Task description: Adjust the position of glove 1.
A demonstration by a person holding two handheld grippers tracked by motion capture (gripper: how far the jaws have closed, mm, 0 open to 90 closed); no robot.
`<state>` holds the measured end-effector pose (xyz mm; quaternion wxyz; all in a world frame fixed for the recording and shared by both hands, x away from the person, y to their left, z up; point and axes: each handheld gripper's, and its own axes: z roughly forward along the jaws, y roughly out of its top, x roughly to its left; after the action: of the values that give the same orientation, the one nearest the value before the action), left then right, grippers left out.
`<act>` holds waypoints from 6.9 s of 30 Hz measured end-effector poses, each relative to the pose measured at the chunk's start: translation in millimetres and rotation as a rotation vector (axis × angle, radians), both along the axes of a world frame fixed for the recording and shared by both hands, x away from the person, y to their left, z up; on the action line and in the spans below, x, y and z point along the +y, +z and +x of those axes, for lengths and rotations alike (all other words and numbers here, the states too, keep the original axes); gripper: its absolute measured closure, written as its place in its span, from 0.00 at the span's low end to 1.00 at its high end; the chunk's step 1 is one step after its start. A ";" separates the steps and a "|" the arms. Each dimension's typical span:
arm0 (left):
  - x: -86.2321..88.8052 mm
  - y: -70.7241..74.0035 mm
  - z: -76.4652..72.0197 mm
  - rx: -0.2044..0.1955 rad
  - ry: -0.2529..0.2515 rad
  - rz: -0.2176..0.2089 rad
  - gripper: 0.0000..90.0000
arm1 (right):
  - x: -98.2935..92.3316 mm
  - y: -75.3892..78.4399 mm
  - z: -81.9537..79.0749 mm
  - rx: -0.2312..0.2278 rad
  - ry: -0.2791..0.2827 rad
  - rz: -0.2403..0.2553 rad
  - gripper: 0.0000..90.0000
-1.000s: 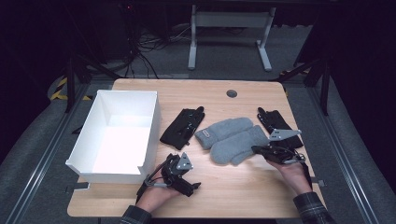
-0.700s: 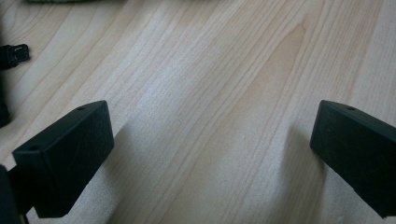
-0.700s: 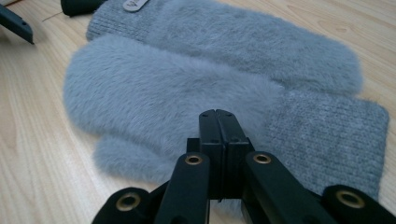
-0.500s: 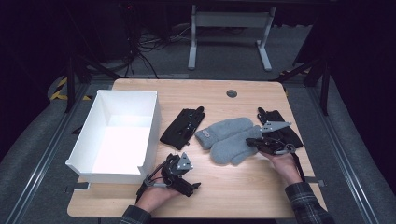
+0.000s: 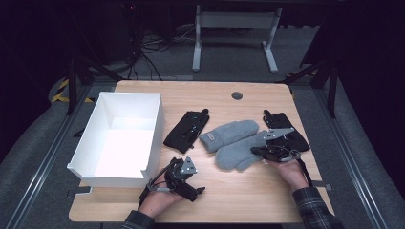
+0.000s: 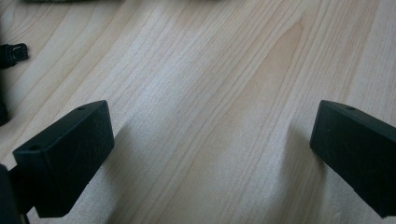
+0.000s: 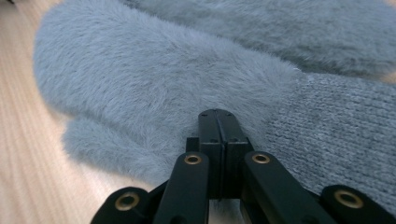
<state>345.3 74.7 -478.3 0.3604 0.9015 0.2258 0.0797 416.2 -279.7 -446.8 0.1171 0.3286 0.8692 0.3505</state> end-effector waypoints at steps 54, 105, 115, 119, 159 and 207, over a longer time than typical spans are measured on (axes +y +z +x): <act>-37.9 32.4 -14.3 0.059 -0.147 -0.082 1.00 | -63.1 8.3 -34.3 -0.011 -0.103 -0.017 1.00; -38.3 19.3 -3.0 0.139 -0.096 -0.028 1.00 | 38.3 5.8 -18.4 0.016 0.223 -0.034 1.00; -41.2 18.6 -3.4 0.141 -0.090 -0.026 1.00 | 31.4 3.6 -32.7 0.077 0.276 -0.023 1.00; -45.9 18.8 -3.5 0.141 -0.089 -0.031 1.00 | 29.5 3.3 -42.2 0.093 0.295 -0.024 1.00; -79.4 30.1 48.8 0.128 -0.052 -0.083 1.00 | 77.4 -0.2 -74.4 0.060 0.449 -0.024 1.00; -81.6 63.4 126.2 -0.015 0.002 -0.039 0.31 | -37.5 -17.6 -76.6 -0.049 -0.093 0.030 0.17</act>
<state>471.5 -6.8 -414.9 0.3793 0.8935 0.2257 0.0825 339.7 -317.1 -464.4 0.1494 0.3615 0.8445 0.3658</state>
